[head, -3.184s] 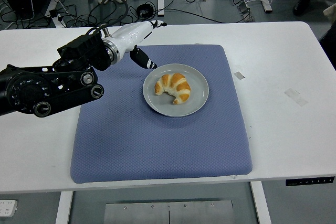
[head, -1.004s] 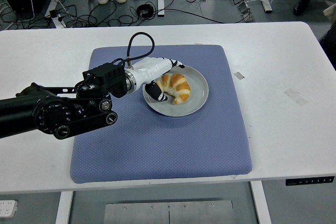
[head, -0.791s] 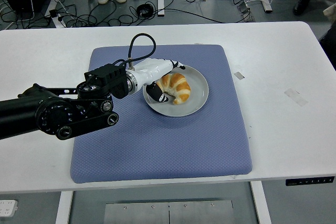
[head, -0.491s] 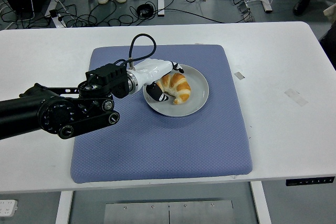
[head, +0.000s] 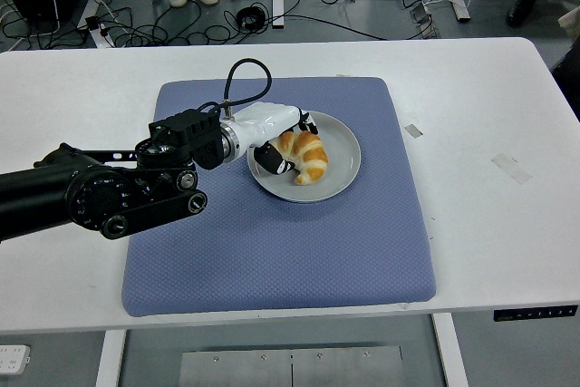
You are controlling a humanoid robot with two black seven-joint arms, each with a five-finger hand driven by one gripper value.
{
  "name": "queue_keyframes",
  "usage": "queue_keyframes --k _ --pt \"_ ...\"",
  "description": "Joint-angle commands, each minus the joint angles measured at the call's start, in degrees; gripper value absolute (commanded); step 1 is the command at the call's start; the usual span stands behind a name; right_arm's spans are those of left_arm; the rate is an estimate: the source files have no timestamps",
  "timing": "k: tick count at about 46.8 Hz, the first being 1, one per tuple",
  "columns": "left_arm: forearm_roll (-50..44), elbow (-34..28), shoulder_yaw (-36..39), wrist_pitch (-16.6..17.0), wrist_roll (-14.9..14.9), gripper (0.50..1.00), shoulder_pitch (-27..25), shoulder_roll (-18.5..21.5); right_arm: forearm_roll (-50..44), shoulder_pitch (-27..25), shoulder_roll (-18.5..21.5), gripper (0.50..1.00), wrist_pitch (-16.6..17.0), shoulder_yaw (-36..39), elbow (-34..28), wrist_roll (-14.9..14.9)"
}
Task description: Place the bread on the table
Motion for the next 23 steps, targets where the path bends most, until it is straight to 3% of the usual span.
queue_keyframes --k 1,13,23 --pt "0.2 0.0 0.0 0.0 0.0 0.707 0.3 0.0 0.0 0.0 0.0 1.000 0.0 0.0 0.0 0.0" --pt "-0.2 -0.1 -0.1 0.2 -0.6 0.578 0.2 0.1 0.0 0.0 0.0 1.000 0.0 0.0 0.0 0.0" --pt "-0.8 -0.1 -0.3 0.1 -0.6 0.524 -0.2 0.5 -0.1 0.0 0.0 1.000 0.0 0.0 0.0 0.0"
